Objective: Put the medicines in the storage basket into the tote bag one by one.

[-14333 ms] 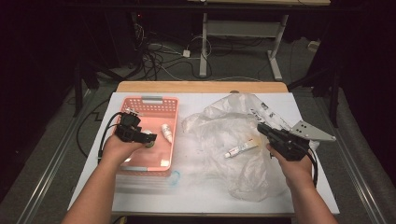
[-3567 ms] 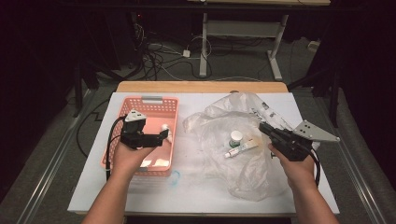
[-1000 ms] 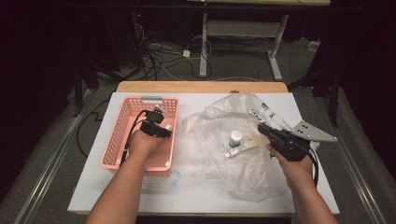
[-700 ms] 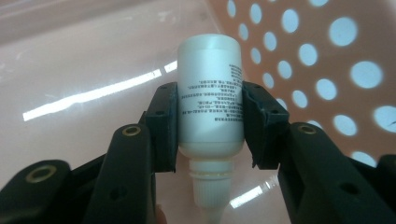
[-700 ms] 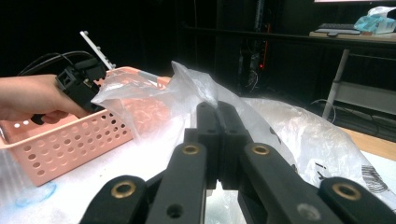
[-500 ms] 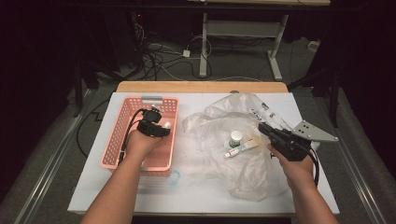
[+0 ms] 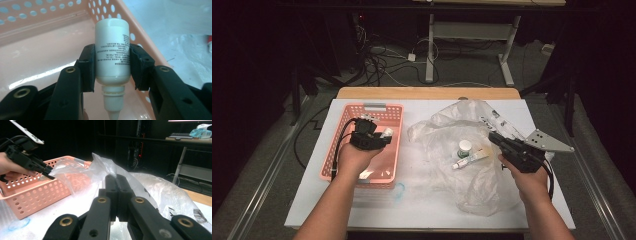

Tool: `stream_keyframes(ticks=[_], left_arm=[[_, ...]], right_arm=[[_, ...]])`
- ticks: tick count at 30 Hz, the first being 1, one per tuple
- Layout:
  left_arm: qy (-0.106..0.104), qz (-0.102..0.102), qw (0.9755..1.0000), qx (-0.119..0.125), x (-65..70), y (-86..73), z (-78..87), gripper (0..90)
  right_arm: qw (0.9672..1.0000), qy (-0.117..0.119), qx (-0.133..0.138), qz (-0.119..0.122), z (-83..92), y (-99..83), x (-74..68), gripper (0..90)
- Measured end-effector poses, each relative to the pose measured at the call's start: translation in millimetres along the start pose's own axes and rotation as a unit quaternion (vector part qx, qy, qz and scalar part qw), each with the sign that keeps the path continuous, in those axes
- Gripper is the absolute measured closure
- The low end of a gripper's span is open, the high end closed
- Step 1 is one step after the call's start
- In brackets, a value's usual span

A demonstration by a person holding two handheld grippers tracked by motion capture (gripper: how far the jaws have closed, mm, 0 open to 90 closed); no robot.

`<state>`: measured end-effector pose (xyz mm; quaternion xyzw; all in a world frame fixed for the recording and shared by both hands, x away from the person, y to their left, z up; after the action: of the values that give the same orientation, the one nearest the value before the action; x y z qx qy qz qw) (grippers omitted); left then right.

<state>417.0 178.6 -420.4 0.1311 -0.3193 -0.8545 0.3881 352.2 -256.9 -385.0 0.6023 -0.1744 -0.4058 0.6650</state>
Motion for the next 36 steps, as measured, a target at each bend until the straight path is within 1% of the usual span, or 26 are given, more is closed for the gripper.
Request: stream_keyframes(ticks=[6,8,11,14,16,19,22,23,27,29,32,35,36], left_arm=[[0.006,-0.019,0.9995,0.026,11.5,-8.3,17.8,58.2],[0.004,-0.019,0.999,0.04,15.7,-12.5,23.7,58.2],[0.008,-0.023,0.998,0.059,22.4,-18.2,31.4,58.2],[0.004,-0.027,0.9963,0.082,29.5,-23.8,37.1,58.2],[0.004,-0.032,0.9957,0.087,33.4,-26.0,38.8,58.2],[-0.001,-0.029,0.9942,0.103,38.0,-29.7,41.1,58.2],[-0.014,-0.03,0.9931,0.112,41.6,-30.9,42.5,58.2],[-0.013,-0.035,0.993,0.112,42.6,-30.8,42.9,58.2],[-0.01,-0.034,0.9922,0.12,44.4,-32.5,44.0,58.2],[-0.016,-0.036,0.9918,0.122,46.5,-33.6,44.8,58.2],[-0.019,-0.048,0.991,0.123,53.5,-34.3,46.8,58.2],[-0.022,-0.055,0.99,0.128,61.1,-33.2,48.7,58.2],[-0.024,-0.057,0.9897,0.129,63.5,-32.5,48.9,58.2]], right_arm=[[1.0,-0.001,0.0,0.0,0.0,0.0,-0.4,90.0],[1.0,0.0,0.001,0.001,0.0,0.1,-0.4,90.0],[1.0,0.0,0.0,0.002,-0.1,0.0,-0.9,90.0],[1.0,-0.001,0.0,0.002,-0.5,-0.3,-1.2,90.0],[1.0,0.0,0.0,0.002,-1.1,-0.4,-1.7,90.0],[1.0,0.0,-0.002,0.0,-1.1,-0.9,-2.4,90.0],[1.0,0.0,-0.003,0.003,-1.2,-1.1,-2.8,90.0],[1.0,0.0,-0.003,0.004,-1.3,-1.1,-3.2,90.0],[1.0,0.001,-0.002,0.003,-1.5,-0.8,-5.0,90.0],[1.0,0.002,-0.003,0.003,-1.5,-0.8,-5.0,90.0],[1.0,0.002,-0.003,0.003,-1.4,-0.9,-4.5,90.0],[1.0,0.002,-0.003,0.006,-0.7,-0.6,-3.7,90.0],[1.0,0.002,-0.001,0.004,-0.6,-0.4,-4.1,90.0]])
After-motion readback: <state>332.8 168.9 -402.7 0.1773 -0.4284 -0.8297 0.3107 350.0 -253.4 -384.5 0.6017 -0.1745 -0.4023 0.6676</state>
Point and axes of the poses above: each handheld gripper's, and its own axes: z roughly backward along the jaws, y roughly out of its top, x roughly to its right, the point moved 1 cm from there along -z, roughly forward along the jaws, and after that the axes turned 14 degrees about -z, right-handed, at the moved point
